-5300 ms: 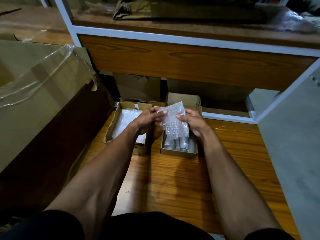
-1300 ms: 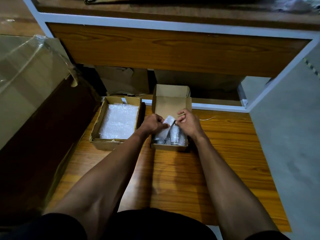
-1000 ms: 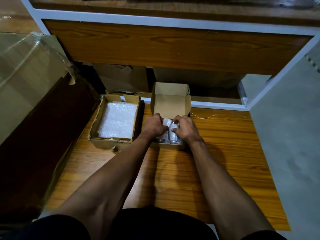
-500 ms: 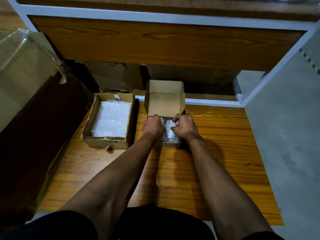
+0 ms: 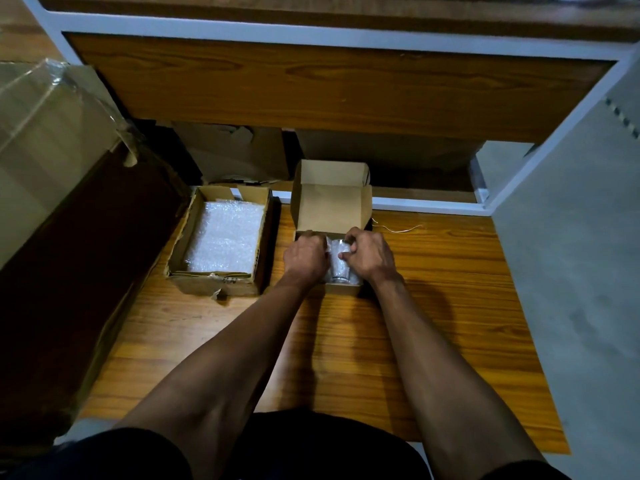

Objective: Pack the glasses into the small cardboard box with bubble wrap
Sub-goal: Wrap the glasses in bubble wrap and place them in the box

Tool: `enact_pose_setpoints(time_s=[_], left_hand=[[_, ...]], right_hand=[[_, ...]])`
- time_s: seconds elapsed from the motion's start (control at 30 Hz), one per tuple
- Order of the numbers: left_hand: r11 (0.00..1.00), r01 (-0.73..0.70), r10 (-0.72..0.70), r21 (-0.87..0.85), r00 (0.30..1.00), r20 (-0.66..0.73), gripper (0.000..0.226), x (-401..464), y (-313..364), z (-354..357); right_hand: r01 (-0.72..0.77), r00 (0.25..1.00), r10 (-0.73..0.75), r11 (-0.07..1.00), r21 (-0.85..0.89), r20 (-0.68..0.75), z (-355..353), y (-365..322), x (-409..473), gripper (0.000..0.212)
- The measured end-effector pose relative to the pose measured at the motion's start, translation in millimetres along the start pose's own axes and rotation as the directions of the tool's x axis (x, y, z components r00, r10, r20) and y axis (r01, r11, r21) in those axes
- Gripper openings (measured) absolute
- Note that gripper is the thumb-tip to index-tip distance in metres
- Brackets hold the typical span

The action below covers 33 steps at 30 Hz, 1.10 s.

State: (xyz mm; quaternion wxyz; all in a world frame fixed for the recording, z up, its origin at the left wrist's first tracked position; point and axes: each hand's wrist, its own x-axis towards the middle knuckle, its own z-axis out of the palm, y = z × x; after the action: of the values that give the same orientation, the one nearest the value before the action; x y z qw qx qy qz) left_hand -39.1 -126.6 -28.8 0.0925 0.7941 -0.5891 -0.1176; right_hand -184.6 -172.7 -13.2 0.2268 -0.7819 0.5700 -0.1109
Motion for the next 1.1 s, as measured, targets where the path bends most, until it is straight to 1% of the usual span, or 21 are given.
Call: enact_pose_setpoints(time_s=[0.1, 0.2, 0.23, 0.37, 0.43, 0.63, 0.8, 0.9, 0.97, 1.1], left_hand=[[1.0, -0.007, 0.006, -0.028, 1.0, -0.008, 0.036, -3.2, -1.6, -1.0], [0.997, -0.074, 0.073, 0.037, 0.997, 0.019, 0.021, -3.3, -4.4, -7.4], [0.993, -0.108, 0.107, 0.052, 0.994, 0.026, 0.022, -3.4, -6.4, -9.1], [0.985, -0.168, 0.17, -0.037, 0.983, 0.071, 0.044, -9.9, -22.8, -11.4], [0.98, -0.186, 0.192, -0.066, 0.977, 0.093, 0.049, -13.8, -29.9, -10.9], [0.983, -0.178, 0.167, 0.03, 0.96, 0.226, 0.07, -13.2, -26.8, -12.0], [0.986, -0.166, 0.153, 0.029, 0.954, 0.257, 0.072, -10.6, -20.9, -14.7], [0.985, -0.17, 0.172, -0.026, 0.966, 0.193, 0.07, -15.0, -28.6, -13.6], [0.984, -0.18, 0.18, -0.02, 0.967, 0.179, 0.071, -17.6, -34.4, -13.8], [0.977, -0.205, 0.182, 0.059, 0.946, 0.269, 0.077, -14.6, -29.8, -10.3]], right_hand=[[0.023, 0.999, -0.023, 1.0, 0.008, -0.038, 2.5, 0.9, -3.1, 0.042], [0.047, 0.998, -0.047, 0.999, -0.005, -0.05, 6.0, -0.7, -6.8, 0.035], [0.051, 0.997, -0.051, 0.999, -0.011, -0.05, 7.1, -0.9, -7.7, 0.034], [0.058, 0.997, -0.058, 0.998, -0.019, -0.047, 9.2, 0.5, -10.6, 0.036], [0.063, 0.997, -0.064, 0.998, -0.022, -0.044, 9.3, 2.7, -11.4, 0.037], [0.069, 0.997, -0.071, 0.997, -0.039, -0.04, 9.3, 1.7, -12.0, 0.041], [0.065, 0.996, -0.069, 0.995, -0.077, -0.053, 9.5, 2.3, -13.0, 0.043], [0.048, 0.997, -0.052, 0.996, -0.079, -0.054, 9.2, 2.7, -12.9, 0.042], [0.032, 0.998, -0.036, 0.996, -0.08, -0.054, 10.4, 3.2, -13.5, 0.041], [0.031, 0.998, -0.037, 0.994, -0.106, -0.059, 12.7, 2.9, -16.2, 0.04]])
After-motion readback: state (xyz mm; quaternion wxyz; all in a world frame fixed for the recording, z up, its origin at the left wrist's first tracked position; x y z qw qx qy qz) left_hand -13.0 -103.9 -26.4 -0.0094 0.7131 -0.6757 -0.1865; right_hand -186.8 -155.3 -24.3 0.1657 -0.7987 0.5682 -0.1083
